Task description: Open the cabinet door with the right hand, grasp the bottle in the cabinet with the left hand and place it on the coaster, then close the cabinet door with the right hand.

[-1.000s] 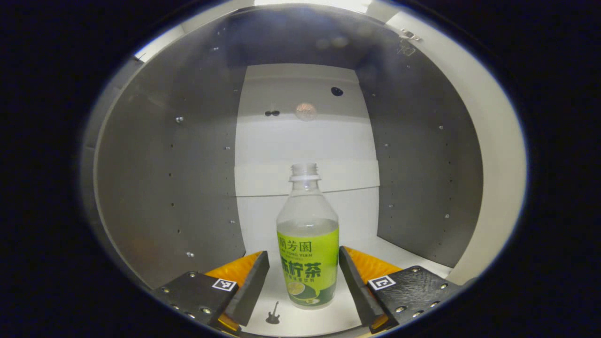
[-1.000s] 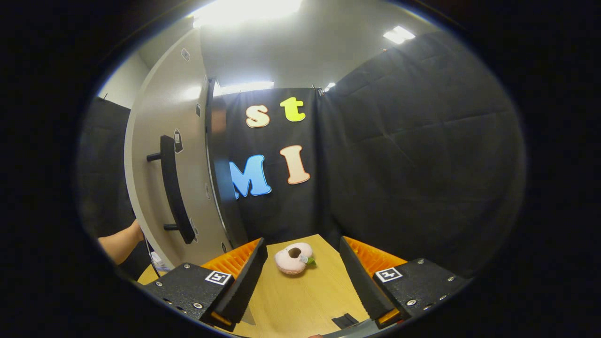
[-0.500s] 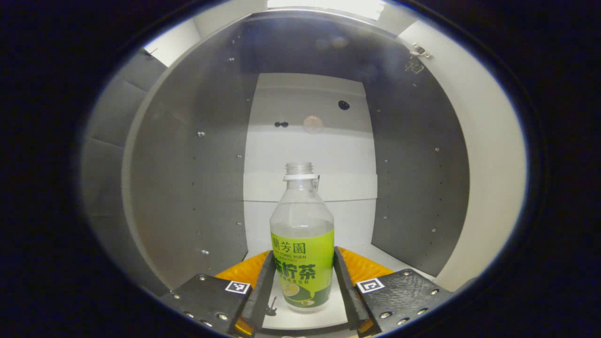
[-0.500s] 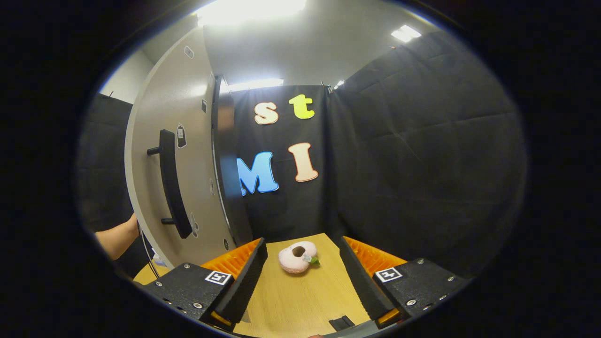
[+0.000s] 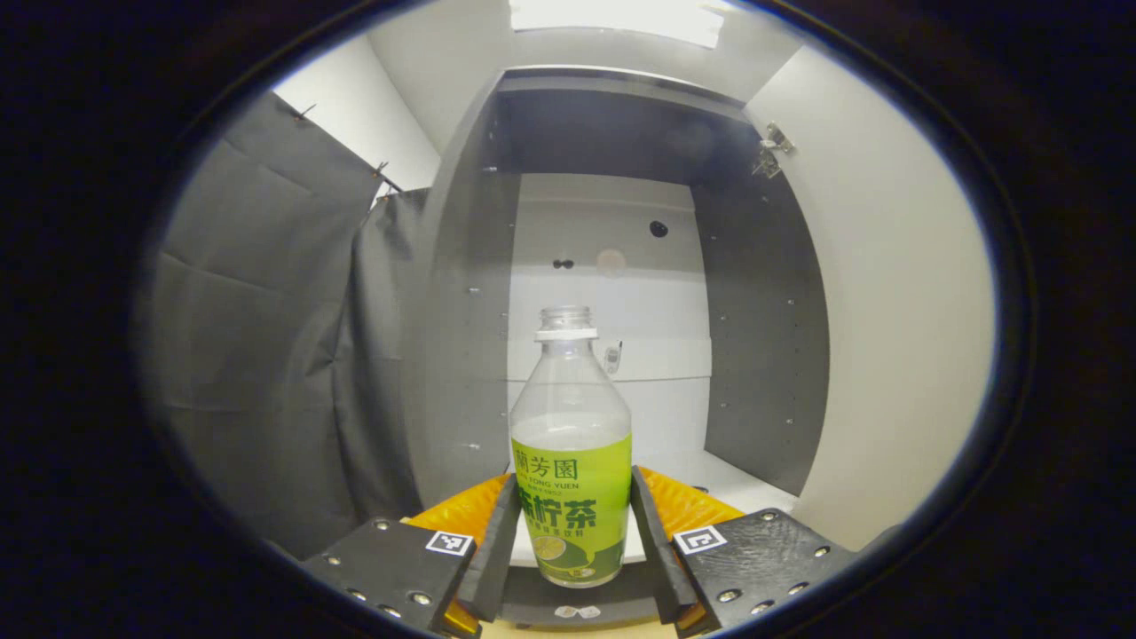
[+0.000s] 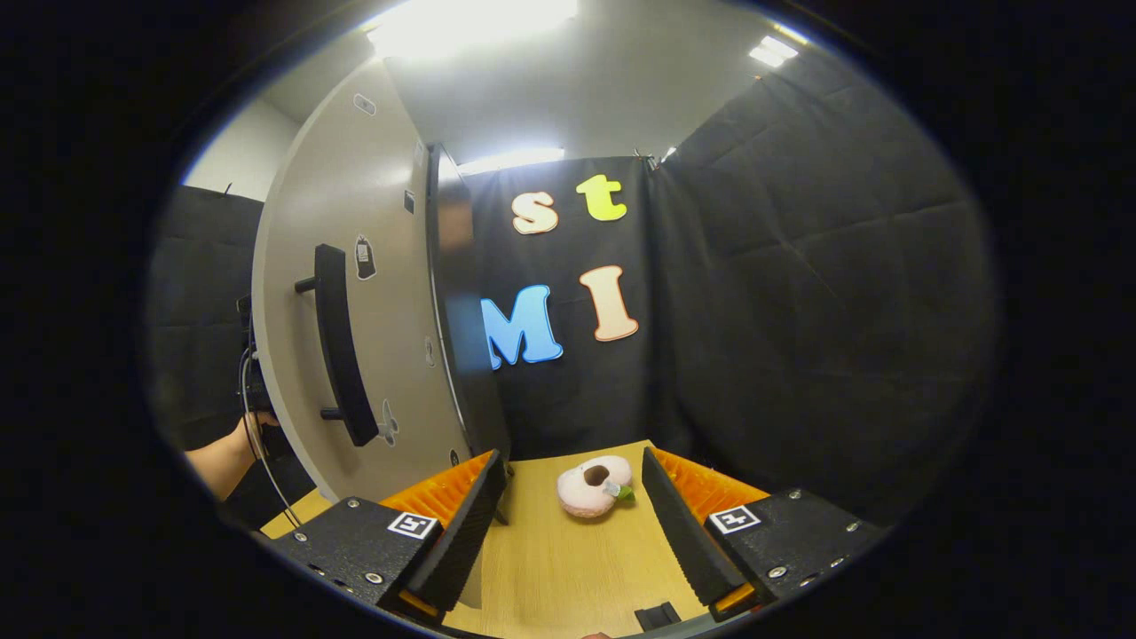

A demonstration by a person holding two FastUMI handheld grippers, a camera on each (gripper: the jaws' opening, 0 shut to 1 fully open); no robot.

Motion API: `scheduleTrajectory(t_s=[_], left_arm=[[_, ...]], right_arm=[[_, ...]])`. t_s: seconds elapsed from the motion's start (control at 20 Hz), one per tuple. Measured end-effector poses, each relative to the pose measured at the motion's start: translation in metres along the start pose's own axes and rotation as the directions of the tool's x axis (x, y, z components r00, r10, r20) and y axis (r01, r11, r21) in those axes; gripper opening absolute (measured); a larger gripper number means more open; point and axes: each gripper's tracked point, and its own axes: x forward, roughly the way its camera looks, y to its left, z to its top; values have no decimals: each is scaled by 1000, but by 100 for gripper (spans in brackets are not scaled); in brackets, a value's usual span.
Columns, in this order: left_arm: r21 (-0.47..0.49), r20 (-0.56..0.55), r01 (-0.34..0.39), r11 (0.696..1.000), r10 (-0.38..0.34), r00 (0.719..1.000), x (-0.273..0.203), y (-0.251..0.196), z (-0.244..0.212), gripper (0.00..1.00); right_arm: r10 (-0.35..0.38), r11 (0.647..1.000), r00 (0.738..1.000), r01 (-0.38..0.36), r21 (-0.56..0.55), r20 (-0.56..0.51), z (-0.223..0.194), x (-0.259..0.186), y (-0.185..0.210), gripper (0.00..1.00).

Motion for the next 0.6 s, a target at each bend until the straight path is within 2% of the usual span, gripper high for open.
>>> scheduleTrajectory(t_s=[0.45, 0.5, 0.55, 0.6], left_arm=[[59, 2, -36, 998, 36, 999, -95, 14, -21, 62], [55, 0, -39, 998, 39, 999, -103, 14, -25, 62], [53, -3, -41, 998, 41, 999, -112, 14, -31, 62], [53, -4, -42, 998, 42, 999, -119, 13, -35, 62]], right_arm=[[73, 997, 997, -73, 4, -10, -7, 4, 3, 95], [78, 997, 997, -78, 3, -15, -8, 4, 3, 91], [85, 996, 996, -85, 2, -19, -9, 5, 4, 95], [94, 996, 995, -94, -2, -21, -8, 6, 6, 91]])
